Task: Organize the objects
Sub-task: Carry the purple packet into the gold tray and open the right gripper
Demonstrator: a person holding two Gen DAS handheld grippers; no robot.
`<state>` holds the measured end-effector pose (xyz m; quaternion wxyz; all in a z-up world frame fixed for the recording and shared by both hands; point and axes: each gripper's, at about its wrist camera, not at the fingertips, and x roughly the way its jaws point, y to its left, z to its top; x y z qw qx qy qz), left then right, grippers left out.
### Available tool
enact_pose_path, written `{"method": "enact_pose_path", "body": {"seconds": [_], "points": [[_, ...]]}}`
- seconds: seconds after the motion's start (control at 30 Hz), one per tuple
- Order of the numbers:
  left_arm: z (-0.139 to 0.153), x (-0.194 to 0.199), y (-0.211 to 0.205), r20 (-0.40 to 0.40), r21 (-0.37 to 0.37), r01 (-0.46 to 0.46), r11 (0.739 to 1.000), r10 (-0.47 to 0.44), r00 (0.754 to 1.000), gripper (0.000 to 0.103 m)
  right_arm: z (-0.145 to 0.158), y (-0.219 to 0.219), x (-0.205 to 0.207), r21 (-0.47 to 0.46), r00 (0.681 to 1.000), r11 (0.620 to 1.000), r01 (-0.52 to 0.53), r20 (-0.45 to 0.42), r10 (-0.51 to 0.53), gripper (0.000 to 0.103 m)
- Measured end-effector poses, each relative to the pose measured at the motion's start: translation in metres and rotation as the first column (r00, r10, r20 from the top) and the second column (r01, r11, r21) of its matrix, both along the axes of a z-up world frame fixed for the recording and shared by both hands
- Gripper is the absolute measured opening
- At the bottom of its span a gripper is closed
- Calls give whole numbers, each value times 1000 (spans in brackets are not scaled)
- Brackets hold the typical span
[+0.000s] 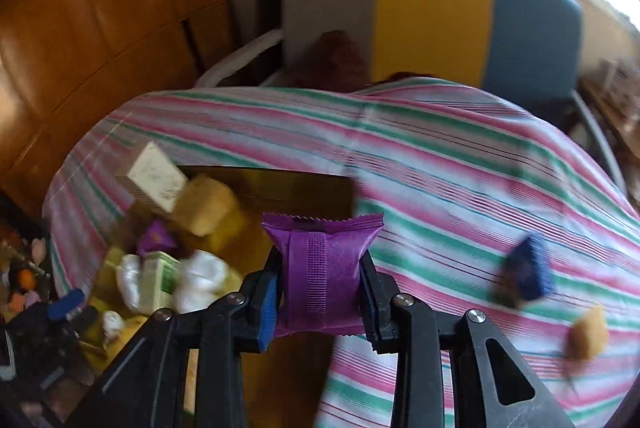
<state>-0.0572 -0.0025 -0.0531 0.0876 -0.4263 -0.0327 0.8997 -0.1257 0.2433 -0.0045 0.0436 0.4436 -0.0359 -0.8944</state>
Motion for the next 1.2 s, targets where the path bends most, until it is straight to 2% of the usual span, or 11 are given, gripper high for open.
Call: {"method": "enact_pose_path", "body": {"seconds": [0.07,0.2,0.27,0.33,0.4,0.47,0.57,0.7,0.83,0.97,1.2], "points": [[-1,-1,-1,3,3,-1,1000,1,1000,43,-15,-23,-21,-31,999,999,-11,41,13,35],[-2,-3,-5,7,19,-8,1000,8,1000,43,-46,-57,-55,14,995,1000,-25,97,24,35],[-4,-5,-9,19,29,-17,999,17,1000,43,-62,-70,-66,35,991,999,-36,132,31,30],[-7,-6,-11,33,32,-25,999,24,999,43,-65,-76,-69,26,992,999,-46,116,42,31],[-11,-8,-11,44,35,-30,999,29,999,43,-65,-78,-69,-15,988,997,-72,136,73,32],[-13,-8,-10,53,39,-29,999,27,998,43,-64,-81,-66,-4,985,995,-98,143,98,33],[-10,-6,-9,43,36,-25,999,23,999,43,-67,-82,-60,-42,978,991,-129,162,134,34],[-6,-5,-7,29,25,-27,999,26,999,43,-64,-74,-48,-83,981,991,-102,154,114,47],[-4,-4,-5,25,13,-34,999,33,999,43,-53,-60,-35,-113,991,991,-66,105,78,59],[4,1,-2,-7,8,-30,1000,30,1000,43,-40,-50,-18,-99,997,994,-43,64,50,67],[18,9,9,-49,-8,7,1000,-7,999,43,-22,-31,20,-41,1000,999,-28,-5,28,75]]}}
